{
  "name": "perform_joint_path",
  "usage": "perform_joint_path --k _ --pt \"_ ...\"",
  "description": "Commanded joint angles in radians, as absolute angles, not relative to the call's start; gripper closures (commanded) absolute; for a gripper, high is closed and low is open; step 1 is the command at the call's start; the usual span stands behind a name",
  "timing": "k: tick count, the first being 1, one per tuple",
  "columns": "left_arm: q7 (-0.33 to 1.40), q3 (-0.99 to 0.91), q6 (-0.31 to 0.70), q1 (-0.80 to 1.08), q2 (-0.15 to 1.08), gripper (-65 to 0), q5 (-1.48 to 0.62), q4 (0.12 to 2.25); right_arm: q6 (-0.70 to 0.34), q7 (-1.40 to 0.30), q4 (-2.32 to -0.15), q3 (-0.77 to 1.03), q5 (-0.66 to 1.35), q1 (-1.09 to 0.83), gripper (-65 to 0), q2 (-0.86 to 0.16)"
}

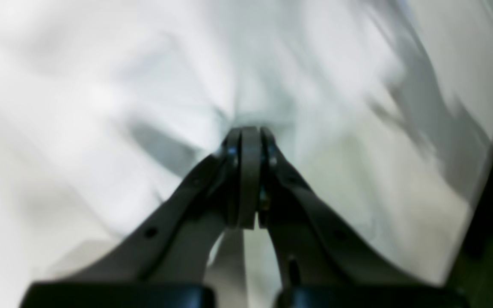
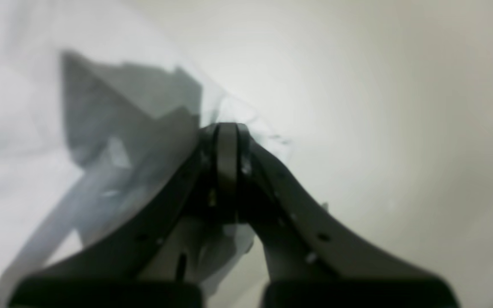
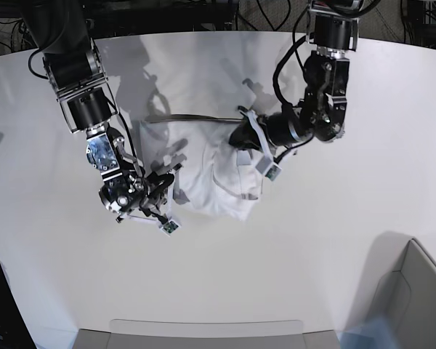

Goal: Fold the T-shirt properly
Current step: 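Press and tuck the bundle edges with both grippers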

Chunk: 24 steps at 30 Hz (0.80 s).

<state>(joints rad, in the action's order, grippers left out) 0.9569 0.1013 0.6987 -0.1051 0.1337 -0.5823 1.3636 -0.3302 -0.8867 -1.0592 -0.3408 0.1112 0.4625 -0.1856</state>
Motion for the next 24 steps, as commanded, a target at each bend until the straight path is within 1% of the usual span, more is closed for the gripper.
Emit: perform_joint_path --k 1,4,7,10,12,14,16,18,22,24 --pt "0.929 0.077 0.698 -0.136 0.137 0.0 -0.596 1.354 -0.354 -0.969 -1.096 -0.344 0.124 0.433 0.0 -0.197" --pt "0.923 0.021 0.698 -0.189 0.137 0.0 -0.596 1.279 -0.355 -1.067 -1.236 -0.344 0.124 0.344 0.0 -0.205" --pt "0.872 -0.033 0.698 -0.254 0.137 0.0 -0.596 1.207 -0.355 -1.167 -1.440 -0.344 0.124 0.223 0.0 -0.232" --pt "0.849 -0.071 0.698 -0.309 0.137 0.0 -0.596 1.175 -0.355 -1.181 -1.606 -0.343 0.124 0.120 0.0 -0.237" --pt "0.848 -0.077 0.698 -0.329 0.137 0.0 -0.598 1.185 -0.355 -1.179 -1.687 -0.337 0.122 0.091 0.0 -0.240" --pt "0.845 -0.077 0.698 -0.329 0.137 0.0 -0.598 1.228 -0.354 -1.179 -1.750 -0.321 0.120 0.085 0.0 -0.242" --pt "0.843 -0.079 0.698 -0.325 0.134 0.0 -0.598 1.297 -0.354 -1.175 -1.799 -0.265 0.120 0.088 0.0 -0.236" --pt "0.848 -0.079 0.698 -0.309 0.133 0.0 -0.599 1.379 -0.354 -1.129 -1.830 -0.203 0.125 0.099 0.0 -0.231" --pt "0.849 -0.061 0.698 -0.189 0.125 0.0 -0.604 1.573 -0.354 -1.007 -1.840 -0.107 0.125 0.107 0.0 -0.229" --pt "0.863 -0.019 0.698 -0.107 0.101 0.0 -0.599 1.658 -0.352 -0.984 -1.801 -0.081 0.122 0.127 0.0 -0.229"
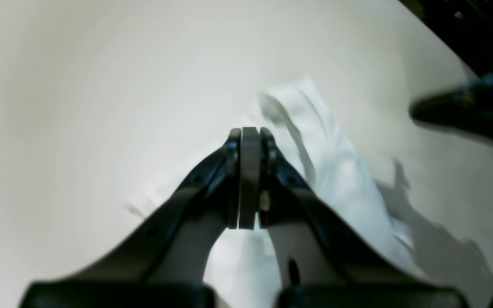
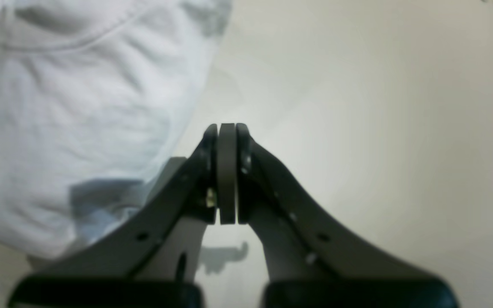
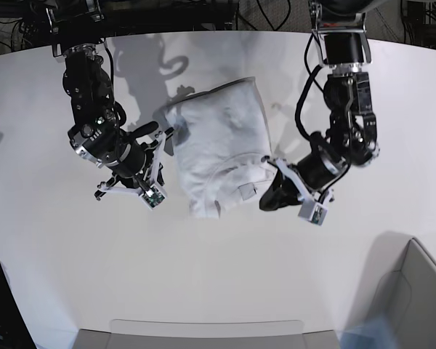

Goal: Fold the T-shirt properly
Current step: 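Press and tuck the bundle edges with both grippers, then push the folded shirt aside with the left gripper and release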

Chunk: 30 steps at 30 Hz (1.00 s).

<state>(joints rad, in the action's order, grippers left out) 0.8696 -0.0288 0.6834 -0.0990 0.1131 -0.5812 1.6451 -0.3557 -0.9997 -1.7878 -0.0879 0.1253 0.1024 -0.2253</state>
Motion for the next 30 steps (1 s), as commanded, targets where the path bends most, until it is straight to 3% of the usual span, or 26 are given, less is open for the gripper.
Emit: perform_joint_path --k 1,8,14,17,20,25,30 --pt "0.874 0.004 0.698 -0.068 0.096 0.0 -0.599 1.693 -0.352 -0.984 -1.773 -0.070 0.122 0.137 0.0 -0.228" --pt "0.874 0.254 0.698 0.051 0.091 0.0 -0.596 1.755 -0.351 -0.978 -1.664 0.085 0.125 0.159 0.0 -0.225" --pt "0.881 0.380 0.698 0.047 0.096 0.0 -0.452 1.616 -0.352 -0.978 -1.670 0.166 0.125 0.127 0.0 -0.234" --pt "0.881 0.352 0.698 0.045 0.097 0.0 -0.357 1.515 -0.352 -0.978 -1.672 0.182 0.125 0.104 0.0 -0.251" --pt "0.883 0.206 0.698 0.053 0.097 0.0 -0.344 1.500 -0.352 -0.977 -1.672 0.188 0.127 0.085 0.0 -0.263" --pt "0.958 0.068 0.698 0.054 0.099 0.0 -0.344 1.623 -0.352 -0.977 -1.710 0.188 0.127 0.048 0.0 -0.265" --pt "0.978 0.048 0.698 0.047 0.090 0.0 -0.344 1.762 -0.352 -0.977 -1.741 0.188 0.127 0.021 0.0 -0.263"
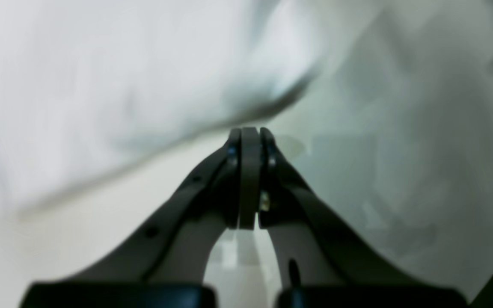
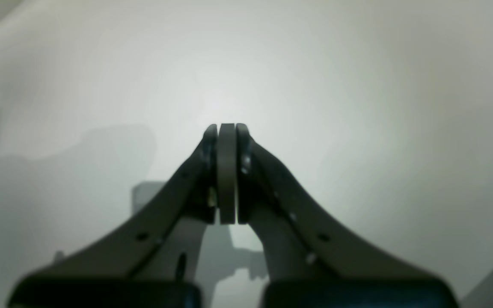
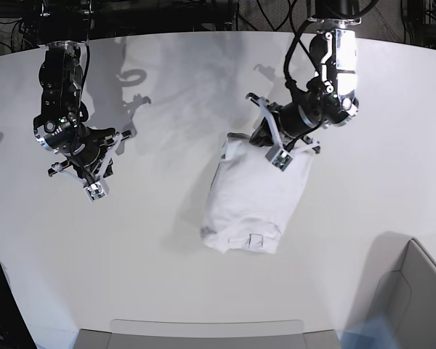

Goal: Fold the T-shirt properly
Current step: 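Push the folded shirt aside with the left gripper and release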

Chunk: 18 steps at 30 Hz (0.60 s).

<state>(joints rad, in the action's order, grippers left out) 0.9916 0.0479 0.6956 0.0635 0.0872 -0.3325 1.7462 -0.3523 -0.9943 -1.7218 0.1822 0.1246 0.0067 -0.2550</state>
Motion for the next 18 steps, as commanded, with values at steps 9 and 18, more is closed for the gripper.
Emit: perform_joint_path --k 9,18 --pt "0.679 -0.041 0.698 -0.166 -0.021 0.0 -0.340 1.547 -0.352 -0.980 -1.821 0.185 0.127 -0.062 0.0 -0.262" --pt "0.651 -0.124 0.653 -0.303 -0.051 0.0 -0.338 1.162 -0.352 -0.981 -1.863 0.188 0.125 -0.134 0.0 -0.263"
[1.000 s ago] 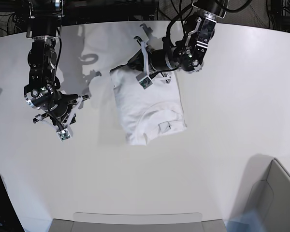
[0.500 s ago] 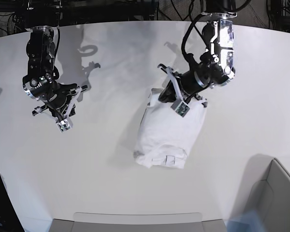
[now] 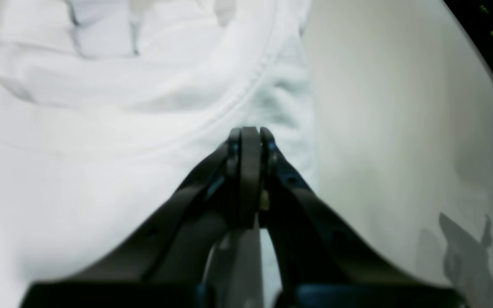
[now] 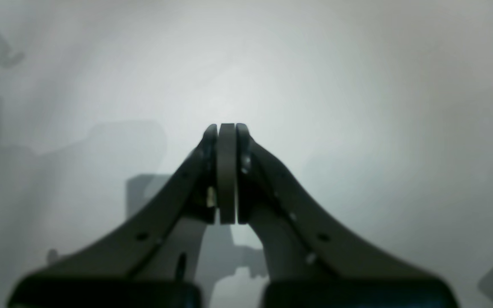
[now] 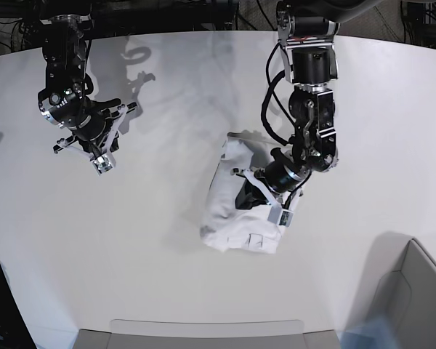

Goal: Fold the T-shirt properly
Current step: 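Push the folded shirt aside with the left gripper and release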

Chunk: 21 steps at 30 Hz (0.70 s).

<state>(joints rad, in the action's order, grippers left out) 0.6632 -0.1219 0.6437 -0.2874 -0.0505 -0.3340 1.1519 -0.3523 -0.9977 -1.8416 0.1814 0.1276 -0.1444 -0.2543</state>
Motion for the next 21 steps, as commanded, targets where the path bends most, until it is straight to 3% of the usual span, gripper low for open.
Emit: perform_joint_path --k 1,6,12,16,21 --pt "0.648 -0.127 0.634 -0.302 -0.044 0.0 -0.338 1.130 -0.352 -0.980 -1.863 0.189 0.125 -0.140 0.0 -0.265" --pt "0.622 -0.131 0.622 -0.286 0.067 0.0 -0.338 1.023 -0.352 -0.978 -1.865 0.189 0.125 -0.145 0.0 -0.275" --pt "0.627 -0.308 0.624 -0.265 0.188 0.0 -0.343 1.020 -0.352 -0.978 -1.865 0.189 0.125 -0.137 0.0 -0.274" --pt "0.628 -0.317 0.625 -0.265 0.234 0.0 -0.344 1.023 -0.352 -0.978 -1.873 0.180 0.125 -0.136 0.0 -0.268" --pt "0.653 -0.323 0.625 -0.251 0.232 0.0 -0.346 1.194 -0.354 -0.978 -1.943 0.180 0.127 -0.136 0.0 -0.243"
